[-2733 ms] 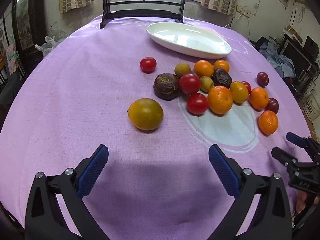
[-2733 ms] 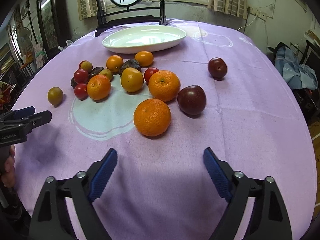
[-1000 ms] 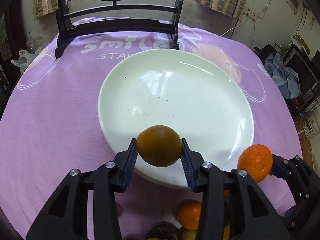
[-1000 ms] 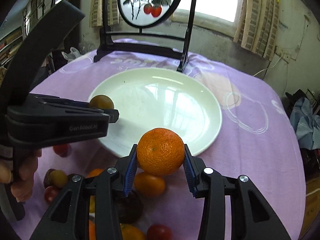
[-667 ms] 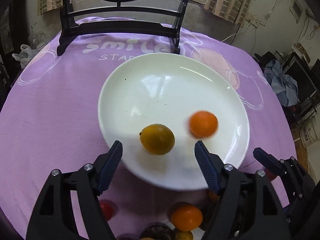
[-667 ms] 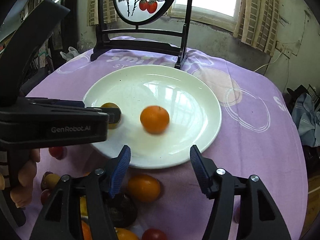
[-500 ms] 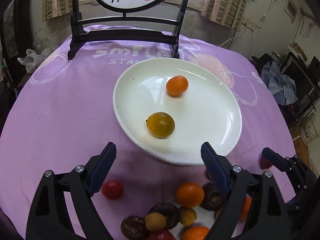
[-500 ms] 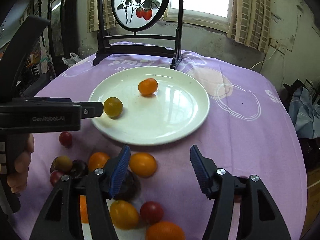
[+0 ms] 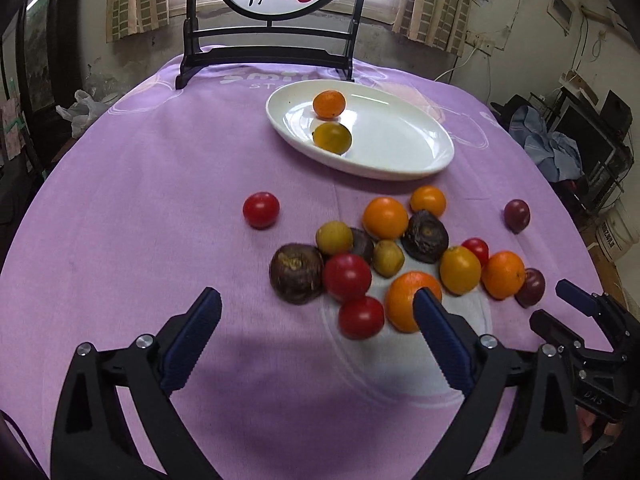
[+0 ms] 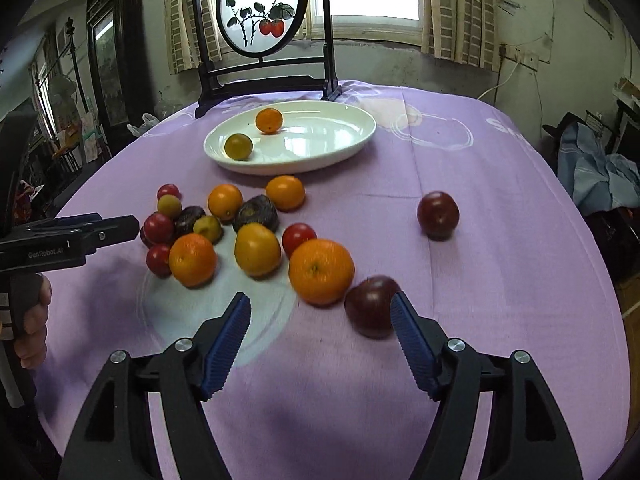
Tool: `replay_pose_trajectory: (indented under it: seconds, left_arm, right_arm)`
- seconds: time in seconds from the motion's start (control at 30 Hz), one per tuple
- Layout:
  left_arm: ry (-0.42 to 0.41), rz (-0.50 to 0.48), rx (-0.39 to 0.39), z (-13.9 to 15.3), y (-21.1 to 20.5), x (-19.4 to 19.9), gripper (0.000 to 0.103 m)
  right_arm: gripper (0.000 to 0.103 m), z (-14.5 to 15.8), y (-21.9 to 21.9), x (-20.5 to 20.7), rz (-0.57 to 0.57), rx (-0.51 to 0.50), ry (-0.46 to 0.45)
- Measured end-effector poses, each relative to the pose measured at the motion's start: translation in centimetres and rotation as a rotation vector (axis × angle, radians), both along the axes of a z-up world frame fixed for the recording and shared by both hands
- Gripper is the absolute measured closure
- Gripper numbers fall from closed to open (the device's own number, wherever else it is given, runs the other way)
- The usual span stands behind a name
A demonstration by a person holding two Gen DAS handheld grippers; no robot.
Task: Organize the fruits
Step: 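Withdraw both open tools from the plate back over the fruit, then grasp the dark red plum with the right tool while the left grasps a red tomato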
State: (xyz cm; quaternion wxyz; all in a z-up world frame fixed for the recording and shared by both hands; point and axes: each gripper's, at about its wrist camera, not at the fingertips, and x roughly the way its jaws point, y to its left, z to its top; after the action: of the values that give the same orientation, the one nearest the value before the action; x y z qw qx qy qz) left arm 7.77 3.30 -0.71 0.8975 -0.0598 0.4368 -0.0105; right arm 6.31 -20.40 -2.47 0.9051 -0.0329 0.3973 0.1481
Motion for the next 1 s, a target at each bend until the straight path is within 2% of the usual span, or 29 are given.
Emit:
replay_pose_trajectory:
  seconds: [0.3,0.4,0.67,0.8,1.0]
  left_arm:
    - [0.011,-0.031,0.053,-1.2,-1.1,-2.4,0.008]
    - [0.032,-0.041,0.055,-2.0,-1.2,-2.3,0.008]
    - [0.076,-0.059,0.055,-3.3,-1.5,-1.4,0.008]
    - [0.083,-0.065,0.061,-3.4,-1.0,-1.0,0.008]
    - [0.116,-0.026,0.043,-3.6,0.2,-0.4,0.008]
  right_arm:
    - [0.031,-2.4,-2.2,-1.6,-0.094,-0.042,0.078]
    - [0.044,-3.1,-2.6,-0.8,-0.109,-0.047,0.112]
    - [0.044,-3.6,-1.3,2.8,-0.081,-0.094,0.134]
    - [0.064,-3.6,-1.0,4.1,-0.071,-0.085,0.13]
    - [0.064,-3.3,-1.7,3.2,-0.075,-0.04,0.125]
